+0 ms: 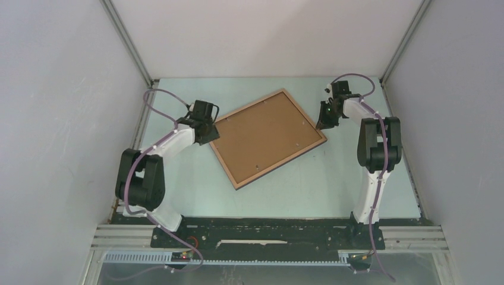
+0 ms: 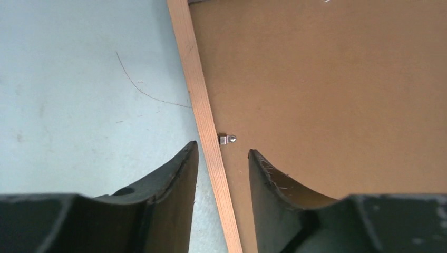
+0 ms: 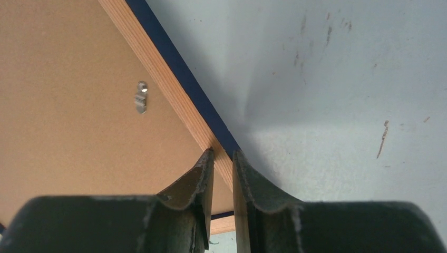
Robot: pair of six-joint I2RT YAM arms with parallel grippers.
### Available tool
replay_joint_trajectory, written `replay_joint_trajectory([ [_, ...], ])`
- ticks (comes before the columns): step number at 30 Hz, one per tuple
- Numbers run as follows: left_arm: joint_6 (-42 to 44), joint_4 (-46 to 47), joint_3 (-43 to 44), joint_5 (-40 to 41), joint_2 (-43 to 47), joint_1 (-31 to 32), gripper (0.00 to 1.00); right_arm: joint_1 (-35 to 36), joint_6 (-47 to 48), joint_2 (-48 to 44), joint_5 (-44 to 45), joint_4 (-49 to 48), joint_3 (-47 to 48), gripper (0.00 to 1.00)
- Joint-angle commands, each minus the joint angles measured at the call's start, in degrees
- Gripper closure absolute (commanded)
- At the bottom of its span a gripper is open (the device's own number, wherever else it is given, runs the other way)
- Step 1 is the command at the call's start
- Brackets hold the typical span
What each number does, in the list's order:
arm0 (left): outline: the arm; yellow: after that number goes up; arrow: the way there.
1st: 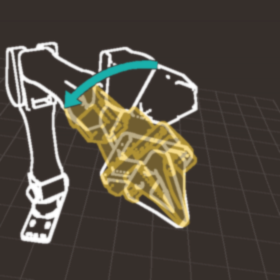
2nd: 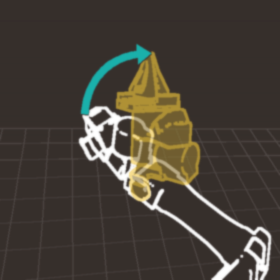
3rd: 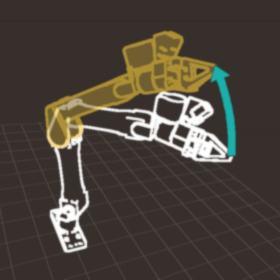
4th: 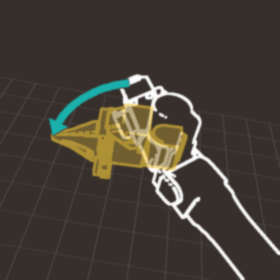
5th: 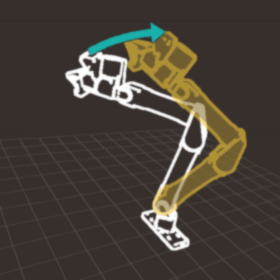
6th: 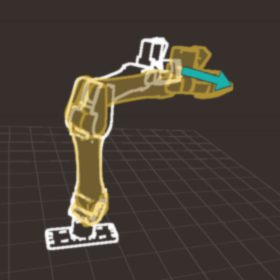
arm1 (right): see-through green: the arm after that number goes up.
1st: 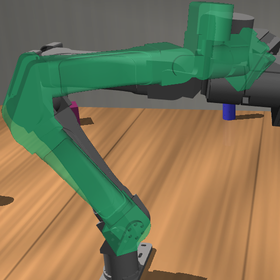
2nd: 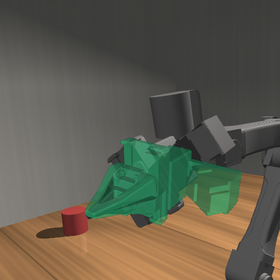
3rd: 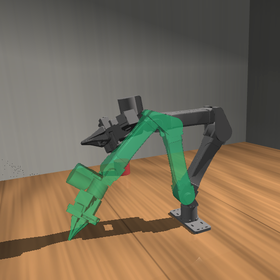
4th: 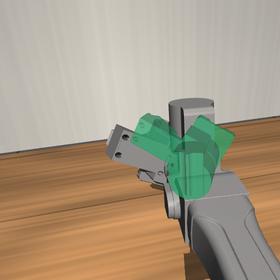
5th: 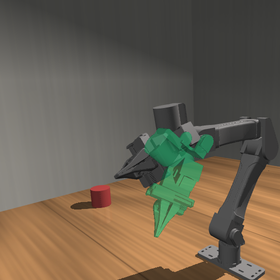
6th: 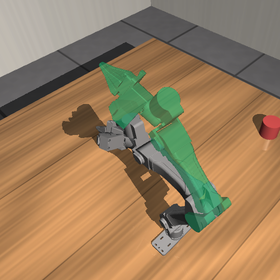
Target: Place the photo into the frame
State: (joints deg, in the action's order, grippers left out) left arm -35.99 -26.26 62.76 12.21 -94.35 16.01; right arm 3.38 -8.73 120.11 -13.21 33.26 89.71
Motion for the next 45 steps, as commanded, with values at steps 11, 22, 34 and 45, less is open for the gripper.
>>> replay_joint_trajectory([
  [11,0.15,-0.17,-8.46,-5.97,12.23,0.52,0.23,1.37,-0.5,1.67,-0.63,3.72,-0.77,0.74],
  [22,-8.45,11.68,-22.5,-11.13,16.38,7.29,0.35,2.04,-0.43,1.61,-0.9,4.08,-0.44,0.67],
  [34,-1.96,5.75,-2.55,-4.85,-1.75,5.69,0.37,2.89,2.4,-0.87,-2.65,11.84,-2.02,0.77],
  [45,7.11,-1.94,25.1,-0.58,-18.08,2.55,0.34,9.88,12.7,-6.45,-5.7,20.17,-9.07,0.77],
])
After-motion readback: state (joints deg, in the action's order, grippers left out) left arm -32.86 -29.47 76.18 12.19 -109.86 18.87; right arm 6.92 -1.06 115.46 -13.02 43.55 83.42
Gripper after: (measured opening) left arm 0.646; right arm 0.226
